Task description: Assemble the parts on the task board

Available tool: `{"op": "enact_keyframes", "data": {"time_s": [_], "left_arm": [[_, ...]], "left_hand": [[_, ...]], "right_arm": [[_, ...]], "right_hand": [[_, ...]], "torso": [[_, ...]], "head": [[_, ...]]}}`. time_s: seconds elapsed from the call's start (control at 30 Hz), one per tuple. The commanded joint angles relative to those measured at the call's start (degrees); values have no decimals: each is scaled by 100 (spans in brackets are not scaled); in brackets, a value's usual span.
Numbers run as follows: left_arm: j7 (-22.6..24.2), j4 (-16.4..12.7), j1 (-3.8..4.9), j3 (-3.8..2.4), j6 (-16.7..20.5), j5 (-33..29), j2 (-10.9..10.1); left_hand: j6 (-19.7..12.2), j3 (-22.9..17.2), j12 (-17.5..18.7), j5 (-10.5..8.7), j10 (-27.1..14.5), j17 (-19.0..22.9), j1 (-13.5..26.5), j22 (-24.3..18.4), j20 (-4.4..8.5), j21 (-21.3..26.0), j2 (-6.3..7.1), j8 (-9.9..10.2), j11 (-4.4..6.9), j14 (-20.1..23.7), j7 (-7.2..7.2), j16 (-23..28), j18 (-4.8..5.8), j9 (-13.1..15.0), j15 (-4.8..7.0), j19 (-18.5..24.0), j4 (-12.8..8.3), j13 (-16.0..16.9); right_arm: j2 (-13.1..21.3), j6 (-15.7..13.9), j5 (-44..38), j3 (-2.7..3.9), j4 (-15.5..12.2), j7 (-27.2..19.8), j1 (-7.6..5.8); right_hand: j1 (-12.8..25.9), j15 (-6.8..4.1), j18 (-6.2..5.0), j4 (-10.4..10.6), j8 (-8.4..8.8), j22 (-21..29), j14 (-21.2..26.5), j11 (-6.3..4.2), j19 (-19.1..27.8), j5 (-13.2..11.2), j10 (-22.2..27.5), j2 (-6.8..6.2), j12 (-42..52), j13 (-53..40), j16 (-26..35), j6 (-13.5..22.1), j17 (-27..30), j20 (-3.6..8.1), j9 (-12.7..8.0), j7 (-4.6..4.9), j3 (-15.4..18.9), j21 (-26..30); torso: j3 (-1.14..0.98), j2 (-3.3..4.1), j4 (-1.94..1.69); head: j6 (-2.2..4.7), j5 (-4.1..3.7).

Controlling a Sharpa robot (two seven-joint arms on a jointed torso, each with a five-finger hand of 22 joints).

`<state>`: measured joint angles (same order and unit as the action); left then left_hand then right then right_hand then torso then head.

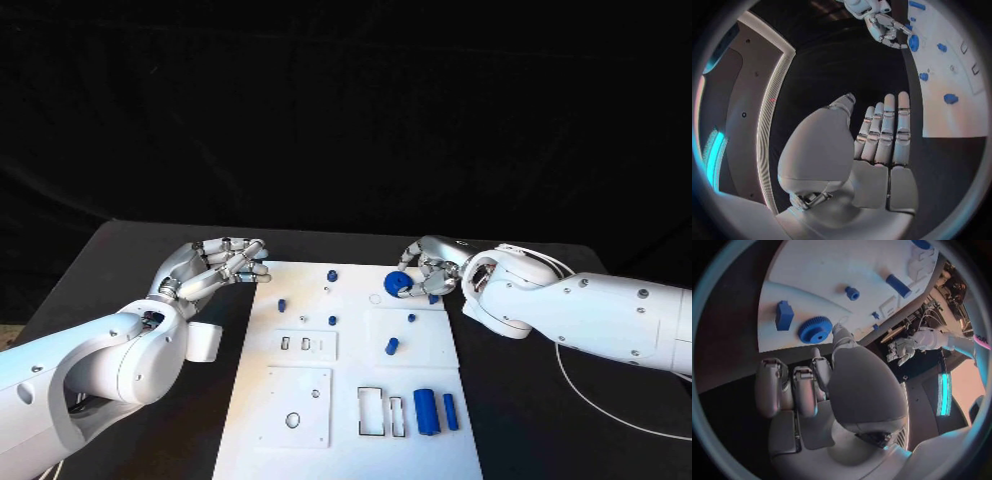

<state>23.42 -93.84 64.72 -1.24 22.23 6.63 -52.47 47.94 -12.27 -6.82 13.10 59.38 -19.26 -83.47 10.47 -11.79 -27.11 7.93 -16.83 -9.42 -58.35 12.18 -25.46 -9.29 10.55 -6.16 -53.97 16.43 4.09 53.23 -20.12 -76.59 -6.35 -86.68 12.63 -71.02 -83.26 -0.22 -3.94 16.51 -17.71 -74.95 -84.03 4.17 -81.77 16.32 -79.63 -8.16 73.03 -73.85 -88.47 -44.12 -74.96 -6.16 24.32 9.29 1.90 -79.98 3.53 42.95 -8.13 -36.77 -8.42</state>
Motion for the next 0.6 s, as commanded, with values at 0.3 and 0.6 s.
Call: {"op": "enact_keyframes", "data": {"time_s": [0.3, 0.6], "left_arm": [[37, -1, 4, -4, -106, -24, 8], [33, 24, 3, -4, -121, -30, 19]], "left_hand": [[-43, -34, 19, -33, -50, -14, 46, 7, -10, -42, -12, 32, -9, 48, 59, -44, -108, 7, -9, 18, 5, -3], [-43, -34, 20, -33, -50, -16, 49, 7, -10, -43, -13, 32, -9, 49, 59, -45, -109, 8, -10, 18, 7, -3]], "right_arm": [[-154, 96, -71, 1, 234, 105, 40], [-250, 70, 48, 0, 405, 78, 83]], "right_hand": [[-28, 34, 84, -5, -32, -184, -504, 12, -67, 88, -43, 87, 118, -107, -36, 46, -1037, 4, 8, -3, 29, -65], [-64, 35, 91, -9, -72, -229, -509, 9, -87, 113, -129, 213, 294, -267, -45, 3, -1065, -1, 11, -7, -29, -92]], "torso": [[15, -5, 0], [12, -8, 0]], "head": [[-37, 1], [-50, -3]]}}
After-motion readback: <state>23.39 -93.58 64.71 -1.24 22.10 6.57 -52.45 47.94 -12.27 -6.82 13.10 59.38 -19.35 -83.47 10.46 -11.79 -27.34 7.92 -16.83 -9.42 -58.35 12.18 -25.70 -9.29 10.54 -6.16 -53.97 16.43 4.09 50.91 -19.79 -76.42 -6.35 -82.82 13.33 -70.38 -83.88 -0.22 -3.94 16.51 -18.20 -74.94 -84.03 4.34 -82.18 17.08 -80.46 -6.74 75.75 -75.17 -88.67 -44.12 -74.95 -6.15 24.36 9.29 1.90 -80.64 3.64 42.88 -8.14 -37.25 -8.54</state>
